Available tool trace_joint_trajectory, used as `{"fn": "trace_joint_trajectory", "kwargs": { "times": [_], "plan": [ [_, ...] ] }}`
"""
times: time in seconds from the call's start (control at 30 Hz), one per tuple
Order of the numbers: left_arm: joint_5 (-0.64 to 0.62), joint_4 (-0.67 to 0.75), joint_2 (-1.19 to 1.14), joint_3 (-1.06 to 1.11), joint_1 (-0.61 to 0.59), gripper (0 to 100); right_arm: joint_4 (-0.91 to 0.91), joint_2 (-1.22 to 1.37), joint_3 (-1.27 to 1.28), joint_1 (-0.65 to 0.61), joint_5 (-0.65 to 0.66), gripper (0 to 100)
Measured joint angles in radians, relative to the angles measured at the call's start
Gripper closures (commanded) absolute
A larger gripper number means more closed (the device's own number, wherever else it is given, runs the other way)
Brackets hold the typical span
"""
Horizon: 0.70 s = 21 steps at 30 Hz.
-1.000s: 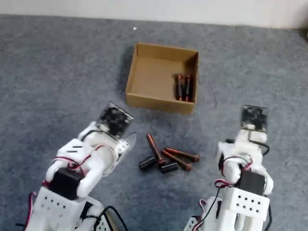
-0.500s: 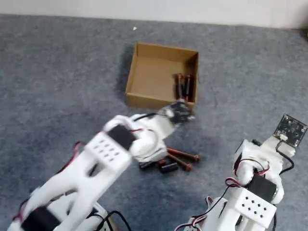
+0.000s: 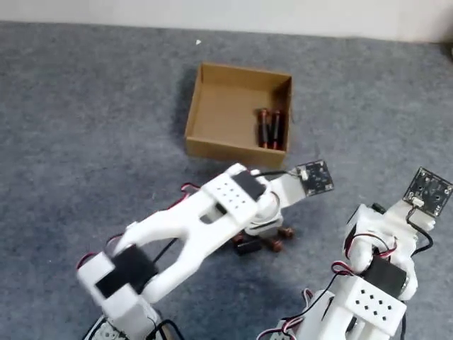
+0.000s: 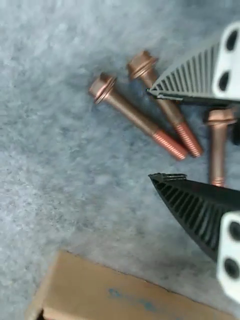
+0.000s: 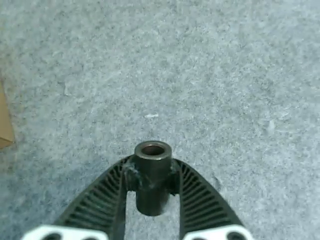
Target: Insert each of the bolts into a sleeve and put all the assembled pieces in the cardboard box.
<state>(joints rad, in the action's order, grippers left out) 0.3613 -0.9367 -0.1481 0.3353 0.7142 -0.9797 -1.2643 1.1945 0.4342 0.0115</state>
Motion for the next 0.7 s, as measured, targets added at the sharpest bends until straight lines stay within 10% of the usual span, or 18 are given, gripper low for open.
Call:
{"fn": "trace_joint_trajectory", "kwargs": {
  "times": [0.7],
  "plan": [
    [0.002, 0.005, -0.199, -0.114, 0.044, 99, 0.0, 0.0, 0.003, -0.002, 0.0, 99.3]
  ]
}}
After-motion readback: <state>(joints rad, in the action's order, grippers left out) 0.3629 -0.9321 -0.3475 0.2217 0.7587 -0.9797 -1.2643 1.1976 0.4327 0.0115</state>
